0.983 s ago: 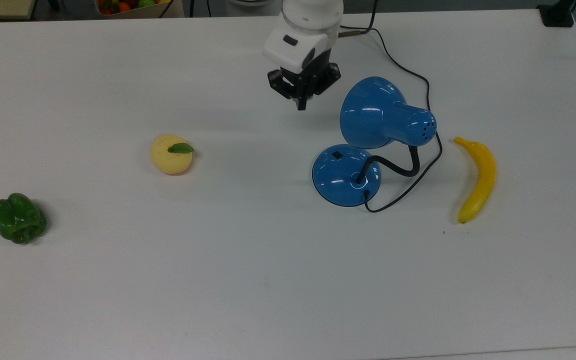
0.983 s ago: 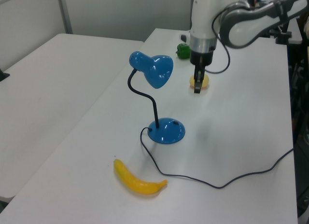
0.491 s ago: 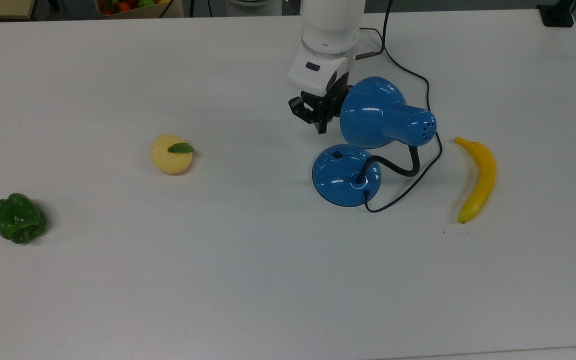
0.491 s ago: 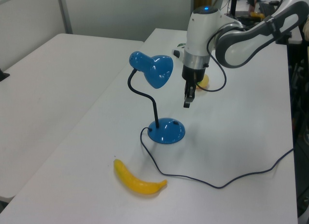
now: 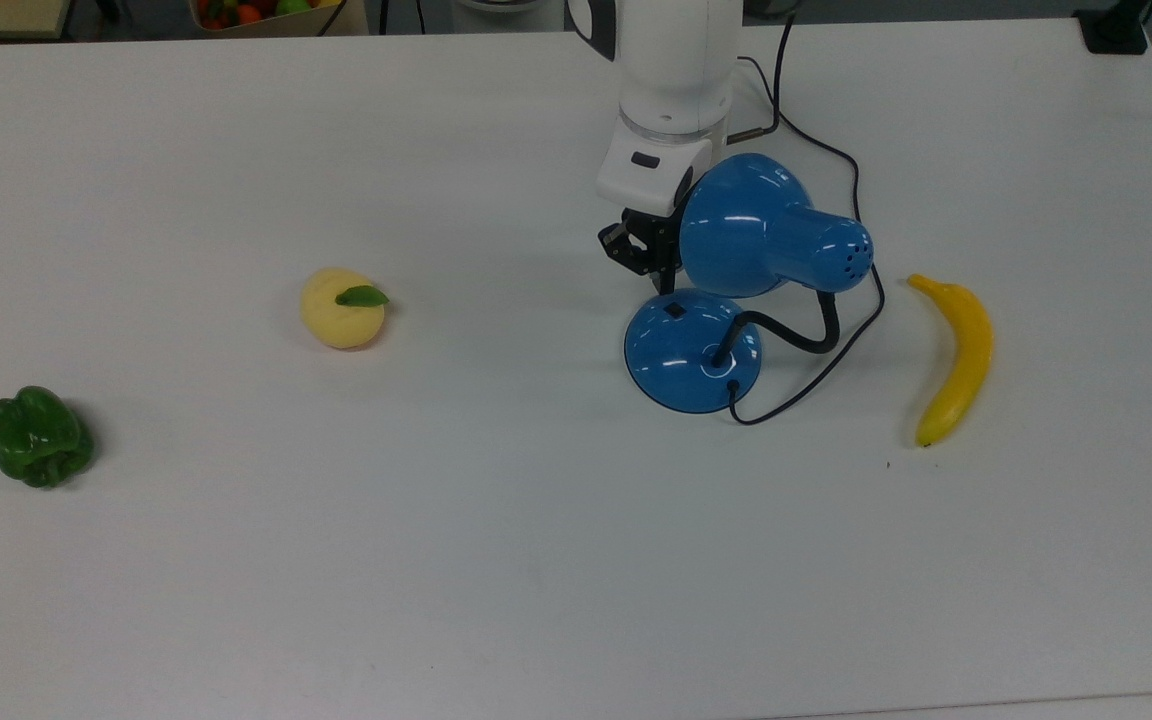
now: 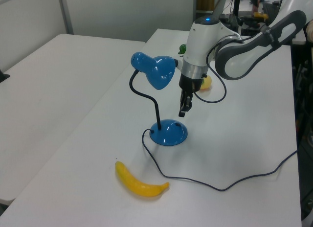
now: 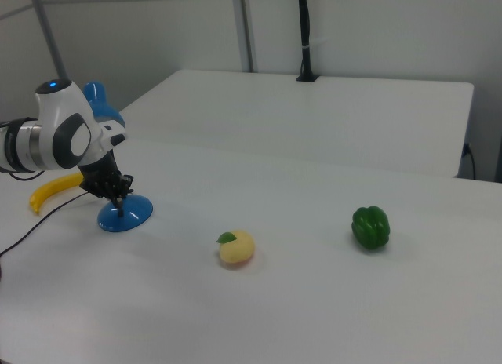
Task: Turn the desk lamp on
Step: 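Lower the gripper onto the switch on the lamp base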
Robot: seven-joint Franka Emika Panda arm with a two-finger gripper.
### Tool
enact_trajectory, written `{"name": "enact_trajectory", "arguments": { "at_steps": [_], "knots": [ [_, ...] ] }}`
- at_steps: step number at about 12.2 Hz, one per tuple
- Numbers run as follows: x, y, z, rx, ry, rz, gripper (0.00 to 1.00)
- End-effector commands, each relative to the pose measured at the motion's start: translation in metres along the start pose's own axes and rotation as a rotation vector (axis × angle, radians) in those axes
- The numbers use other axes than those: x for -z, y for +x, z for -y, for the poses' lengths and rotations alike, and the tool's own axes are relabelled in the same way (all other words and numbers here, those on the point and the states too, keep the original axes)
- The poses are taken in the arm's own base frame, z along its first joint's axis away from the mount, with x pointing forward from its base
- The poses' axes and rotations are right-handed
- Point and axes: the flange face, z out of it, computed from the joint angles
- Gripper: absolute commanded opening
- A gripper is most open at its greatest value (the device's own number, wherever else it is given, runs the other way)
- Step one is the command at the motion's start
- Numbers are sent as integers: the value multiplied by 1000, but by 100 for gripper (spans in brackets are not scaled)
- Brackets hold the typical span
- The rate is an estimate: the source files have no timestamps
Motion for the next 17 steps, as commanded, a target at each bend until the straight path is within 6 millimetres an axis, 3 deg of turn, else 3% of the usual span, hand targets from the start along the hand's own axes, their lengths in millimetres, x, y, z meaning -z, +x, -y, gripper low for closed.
{"name": "enact_trajectory", "arguments": {
  "at_steps": [1,17],
  "knots": [
    [-8,3,5,28,15,-33,0],
    [-32,7,12,43,25,-76,0]
  ]
}}
